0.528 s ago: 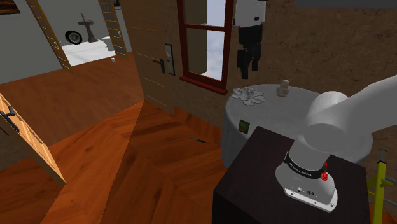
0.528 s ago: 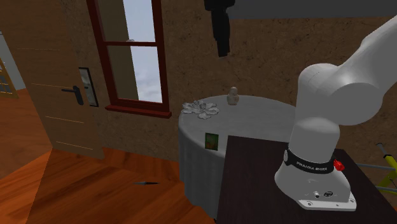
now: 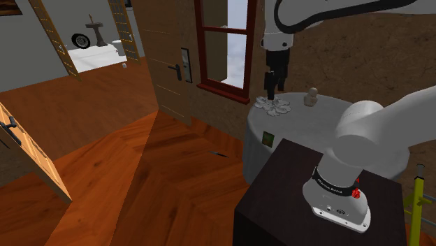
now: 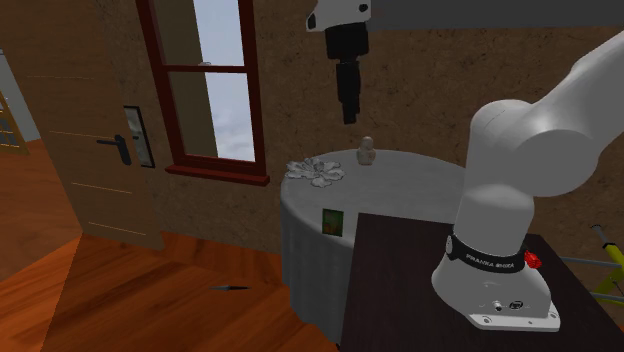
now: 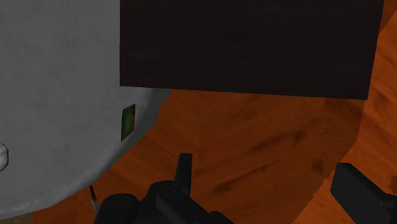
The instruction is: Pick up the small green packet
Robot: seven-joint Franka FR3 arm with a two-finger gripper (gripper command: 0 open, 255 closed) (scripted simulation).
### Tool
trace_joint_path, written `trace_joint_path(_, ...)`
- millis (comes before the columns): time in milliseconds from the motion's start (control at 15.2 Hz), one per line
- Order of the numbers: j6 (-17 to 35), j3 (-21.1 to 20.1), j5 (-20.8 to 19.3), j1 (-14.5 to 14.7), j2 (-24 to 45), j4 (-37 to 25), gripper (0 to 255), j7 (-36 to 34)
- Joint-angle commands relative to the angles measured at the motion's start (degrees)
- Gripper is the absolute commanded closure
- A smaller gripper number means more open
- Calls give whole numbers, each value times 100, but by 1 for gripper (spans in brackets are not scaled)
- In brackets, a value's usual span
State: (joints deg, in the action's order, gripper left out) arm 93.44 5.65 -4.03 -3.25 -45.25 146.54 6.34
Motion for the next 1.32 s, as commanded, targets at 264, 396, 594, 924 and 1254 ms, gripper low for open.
trace_joint_path(264,1247,587,-417,-281,169,845,0,509)
trace_joint_path(396,1708,798,-552,-378,340,1063,0,679)
trace_joint_path(594,2446,1135,-739,-509,714,1320,0,943)
trace_joint_path(924,3782,1748,-923,-624,1661,1536,0,1445)
trace_joint_path(1254,5169,2444,-620,-446,2965,1475,0,2208)
